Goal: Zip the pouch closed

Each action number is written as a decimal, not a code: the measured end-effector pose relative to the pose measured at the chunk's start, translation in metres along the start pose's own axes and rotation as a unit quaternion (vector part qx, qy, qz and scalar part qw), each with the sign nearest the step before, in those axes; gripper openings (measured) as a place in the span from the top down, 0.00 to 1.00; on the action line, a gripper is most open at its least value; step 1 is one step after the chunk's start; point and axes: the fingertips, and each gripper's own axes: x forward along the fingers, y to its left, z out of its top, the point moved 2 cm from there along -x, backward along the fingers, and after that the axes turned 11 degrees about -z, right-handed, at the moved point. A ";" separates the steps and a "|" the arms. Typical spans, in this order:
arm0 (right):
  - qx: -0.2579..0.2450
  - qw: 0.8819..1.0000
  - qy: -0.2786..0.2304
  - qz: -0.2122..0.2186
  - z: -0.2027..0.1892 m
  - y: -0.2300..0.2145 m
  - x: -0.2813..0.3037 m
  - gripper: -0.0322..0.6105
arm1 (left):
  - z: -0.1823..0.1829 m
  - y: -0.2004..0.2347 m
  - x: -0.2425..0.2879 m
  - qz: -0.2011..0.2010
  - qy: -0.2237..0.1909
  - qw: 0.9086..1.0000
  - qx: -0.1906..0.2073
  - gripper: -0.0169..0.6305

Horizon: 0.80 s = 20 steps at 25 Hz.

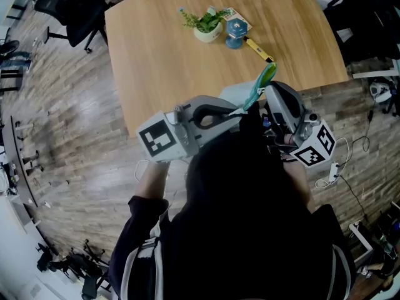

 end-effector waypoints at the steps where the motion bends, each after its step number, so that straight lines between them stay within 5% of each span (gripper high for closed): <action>1: -0.001 1.000 -0.001 -0.002 0.000 0.000 0.000 0.93 | 0.000 -0.001 -0.001 0.002 0.003 1.000 0.002 0.95; 20: 0.006 0.998 -0.030 -0.051 0.021 -0.029 -0.017 0.93 | -0.002 -0.014 -0.010 0.021 0.036 0.999 0.005 0.95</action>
